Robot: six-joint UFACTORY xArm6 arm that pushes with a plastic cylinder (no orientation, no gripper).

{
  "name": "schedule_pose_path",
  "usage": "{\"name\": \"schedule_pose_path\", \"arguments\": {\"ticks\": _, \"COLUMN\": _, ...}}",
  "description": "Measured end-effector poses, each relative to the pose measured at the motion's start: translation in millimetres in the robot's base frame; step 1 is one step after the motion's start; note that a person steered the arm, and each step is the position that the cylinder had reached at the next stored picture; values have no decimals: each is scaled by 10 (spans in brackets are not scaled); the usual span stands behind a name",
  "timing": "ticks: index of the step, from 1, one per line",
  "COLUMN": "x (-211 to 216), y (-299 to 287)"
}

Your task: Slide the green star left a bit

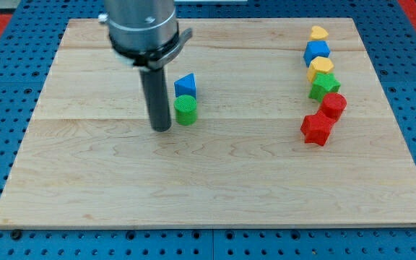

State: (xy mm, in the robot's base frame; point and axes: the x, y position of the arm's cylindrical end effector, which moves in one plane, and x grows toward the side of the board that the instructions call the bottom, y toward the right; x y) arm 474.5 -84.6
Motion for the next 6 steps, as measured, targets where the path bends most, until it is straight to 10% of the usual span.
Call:
{"name": "schedule_pose_path", "arguments": {"ticks": 2, "x": 516, "y": 2009}}
{"name": "schedule_pose_path", "arguments": {"ticks": 4, "x": -879, "y": 3330}}
{"name": "schedule_pose_path", "arguments": {"ticks": 6, "x": -958, "y": 1902}}
